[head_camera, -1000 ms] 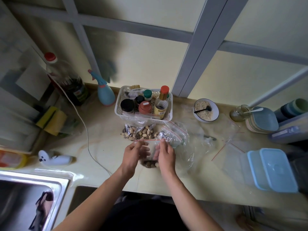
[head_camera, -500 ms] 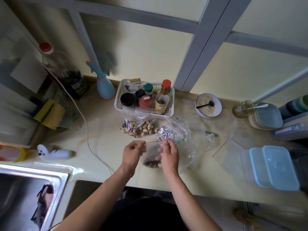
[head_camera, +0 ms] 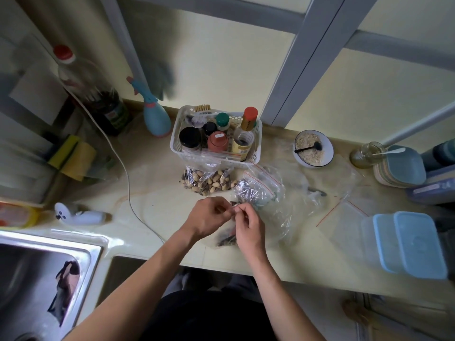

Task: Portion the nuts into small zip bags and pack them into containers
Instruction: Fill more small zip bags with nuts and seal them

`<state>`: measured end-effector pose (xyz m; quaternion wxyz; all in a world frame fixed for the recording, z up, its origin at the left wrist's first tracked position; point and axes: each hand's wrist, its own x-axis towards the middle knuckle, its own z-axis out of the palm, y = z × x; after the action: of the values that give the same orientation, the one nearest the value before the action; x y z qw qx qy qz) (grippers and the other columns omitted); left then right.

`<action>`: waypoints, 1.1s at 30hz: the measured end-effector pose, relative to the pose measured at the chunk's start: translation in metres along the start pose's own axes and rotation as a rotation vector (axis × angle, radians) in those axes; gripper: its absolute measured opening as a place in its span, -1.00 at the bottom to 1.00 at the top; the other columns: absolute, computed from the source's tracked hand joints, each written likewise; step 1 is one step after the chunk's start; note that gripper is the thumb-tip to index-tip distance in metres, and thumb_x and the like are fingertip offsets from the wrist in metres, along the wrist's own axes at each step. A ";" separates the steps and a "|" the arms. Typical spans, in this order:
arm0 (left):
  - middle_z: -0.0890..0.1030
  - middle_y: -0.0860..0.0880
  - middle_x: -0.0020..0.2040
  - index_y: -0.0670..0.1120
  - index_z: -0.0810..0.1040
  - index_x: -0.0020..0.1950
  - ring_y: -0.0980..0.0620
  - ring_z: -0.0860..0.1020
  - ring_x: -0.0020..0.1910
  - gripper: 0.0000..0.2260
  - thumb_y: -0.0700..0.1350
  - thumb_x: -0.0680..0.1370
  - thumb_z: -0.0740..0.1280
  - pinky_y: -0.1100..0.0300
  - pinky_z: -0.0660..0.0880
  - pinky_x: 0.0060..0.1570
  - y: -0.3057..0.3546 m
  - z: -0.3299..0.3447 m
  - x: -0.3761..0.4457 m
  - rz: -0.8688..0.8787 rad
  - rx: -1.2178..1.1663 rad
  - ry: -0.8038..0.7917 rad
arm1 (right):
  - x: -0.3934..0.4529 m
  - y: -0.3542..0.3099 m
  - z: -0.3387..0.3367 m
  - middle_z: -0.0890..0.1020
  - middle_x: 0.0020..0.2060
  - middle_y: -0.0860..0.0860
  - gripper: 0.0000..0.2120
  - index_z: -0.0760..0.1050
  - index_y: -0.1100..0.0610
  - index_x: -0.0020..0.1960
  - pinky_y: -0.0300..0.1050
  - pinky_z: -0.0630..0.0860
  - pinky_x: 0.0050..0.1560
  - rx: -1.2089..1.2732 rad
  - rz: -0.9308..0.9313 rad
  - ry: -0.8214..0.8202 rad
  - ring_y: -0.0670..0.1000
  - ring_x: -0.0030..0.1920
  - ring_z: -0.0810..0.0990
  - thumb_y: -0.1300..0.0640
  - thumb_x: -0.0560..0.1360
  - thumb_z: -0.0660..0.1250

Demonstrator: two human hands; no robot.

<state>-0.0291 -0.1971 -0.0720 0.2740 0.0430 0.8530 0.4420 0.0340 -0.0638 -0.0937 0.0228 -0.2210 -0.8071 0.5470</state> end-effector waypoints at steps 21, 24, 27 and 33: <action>0.69 0.02 -0.30 -0.03 0.70 -0.14 0.18 0.59 -0.32 -0.89 -0.01 0.51 0.49 0.35 0.45 -0.27 0.003 0.001 -0.001 -0.041 -0.080 -0.050 | -0.004 0.011 -0.006 0.64 -0.24 -0.13 -0.88 0.55 0.13 -0.13 -0.36 0.43 -0.19 -0.062 -0.087 0.080 -0.11 -0.26 0.55 0.25 0.58 0.36; 0.71 0.01 -0.30 -0.04 0.73 -0.12 0.15 0.63 -0.30 -0.95 -0.09 0.52 0.48 0.33 0.49 -0.21 0.003 -0.006 0.000 -0.038 -0.117 -0.077 | 0.000 0.011 -0.010 0.66 -0.24 -0.12 -0.87 0.53 0.13 -0.14 -0.23 0.51 -0.17 -0.021 -0.057 0.029 -0.11 -0.29 0.58 0.21 0.60 0.37; 0.71 0.00 -0.29 -0.10 0.73 -0.12 0.14 0.64 -0.29 -0.93 -0.13 0.53 0.47 0.28 0.53 -0.14 0.003 -0.009 0.000 -0.039 -0.156 -0.071 | 0.003 0.012 -0.010 0.67 -0.24 -0.05 -0.85 0.51 0.11 -0.14 -0.02 0.58 -0.18 0.018 -0.013 -0.019 0.06 -0.32 0.62 0.14 0.61 0.36; 0.71 -0.05 -0.28 -0.13 0.71 -0.13 0.06 0.66 -0.27 -0.91 -0.15 0.54 0.46 0.25 0.54 -0.16 0.005 -0.012 0.001 -0.045 -0.165 -0.043 | 0.007 0.004 -0.005 0.64 -0.32 -0.03 -0.83 0.50 0.08 -0.16 0.02 0.57 -0.19 0.024 -0.026 -0.030 0.06 -0.33 0.63 0.15 0.62 0.35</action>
<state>-0.0368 -0.2021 -0.0631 0.3050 0.0108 0.8084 0.5033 0.0303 -0.0549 -0.0969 0.0205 -0.2019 -0.8037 0.5594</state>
